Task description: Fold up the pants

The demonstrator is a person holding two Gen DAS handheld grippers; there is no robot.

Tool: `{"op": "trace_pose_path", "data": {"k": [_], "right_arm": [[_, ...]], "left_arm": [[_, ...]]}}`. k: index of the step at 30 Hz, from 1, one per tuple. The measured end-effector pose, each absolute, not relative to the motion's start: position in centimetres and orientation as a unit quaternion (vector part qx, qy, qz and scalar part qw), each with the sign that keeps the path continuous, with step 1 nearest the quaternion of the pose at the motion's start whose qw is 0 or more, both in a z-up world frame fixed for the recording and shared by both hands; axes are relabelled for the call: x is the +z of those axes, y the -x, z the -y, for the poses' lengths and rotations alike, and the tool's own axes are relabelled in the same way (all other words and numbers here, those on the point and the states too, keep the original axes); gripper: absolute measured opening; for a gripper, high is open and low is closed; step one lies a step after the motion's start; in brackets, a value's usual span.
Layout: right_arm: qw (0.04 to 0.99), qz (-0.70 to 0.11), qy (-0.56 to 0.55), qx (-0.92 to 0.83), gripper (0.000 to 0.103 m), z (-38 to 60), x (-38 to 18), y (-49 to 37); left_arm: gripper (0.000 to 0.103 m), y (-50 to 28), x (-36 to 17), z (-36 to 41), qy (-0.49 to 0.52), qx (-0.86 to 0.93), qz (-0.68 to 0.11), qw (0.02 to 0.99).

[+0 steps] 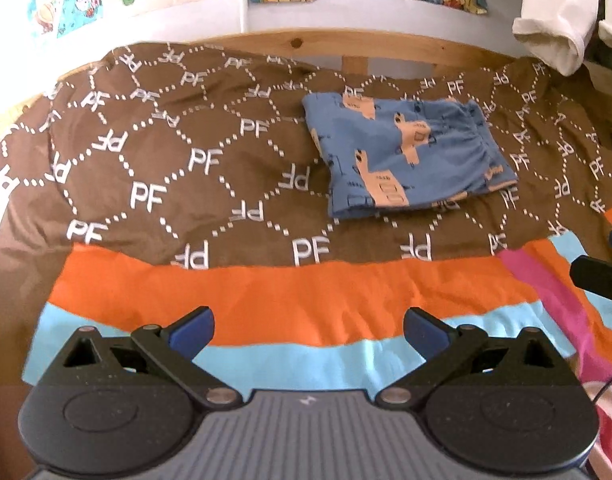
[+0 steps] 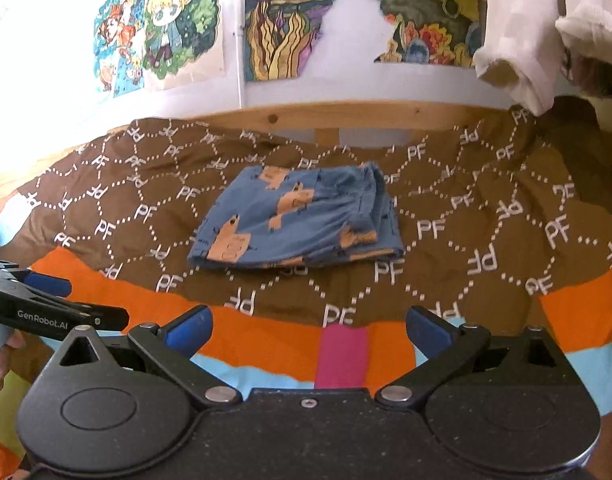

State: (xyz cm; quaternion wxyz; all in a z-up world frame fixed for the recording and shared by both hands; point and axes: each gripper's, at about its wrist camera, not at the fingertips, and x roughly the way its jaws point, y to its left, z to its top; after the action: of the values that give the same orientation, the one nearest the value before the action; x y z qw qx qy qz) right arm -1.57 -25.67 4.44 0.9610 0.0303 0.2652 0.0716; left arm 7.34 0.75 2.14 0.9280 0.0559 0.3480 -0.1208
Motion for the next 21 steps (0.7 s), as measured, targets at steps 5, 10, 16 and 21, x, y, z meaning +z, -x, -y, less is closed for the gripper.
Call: {"op": "trace_pose_path", "data": {"k": [5,10,16,21], "right_arm": [[0.957,-0.279,-0.034,0.069,0.102,26.1,3.6,1.4],[0.954,-0.288,-0.037,0.070,0.102,26.4,3.1,1.6],[0.953,-0.293,-0.038,0.068,0.102,26.7,3.0,1.6],[0.952,-0.297,-0.037,0.066,0.102,26.8,2.9,1.6]], "left_arm": [[0.103,-7.0,1.5,-0.7,-0.055,-0.122,-0.350,0.927],[0.103,-6.8,1.5,-0.8,-0.055,-0.123,-0.343,0.930],[0.103,-6.9,1.5,-0.8,-0.053,-0.127,-0.341,0.930],[0.103,-7.1,1.3,-0.9,-0.043,-0.128,-0.352,0.926]]}}
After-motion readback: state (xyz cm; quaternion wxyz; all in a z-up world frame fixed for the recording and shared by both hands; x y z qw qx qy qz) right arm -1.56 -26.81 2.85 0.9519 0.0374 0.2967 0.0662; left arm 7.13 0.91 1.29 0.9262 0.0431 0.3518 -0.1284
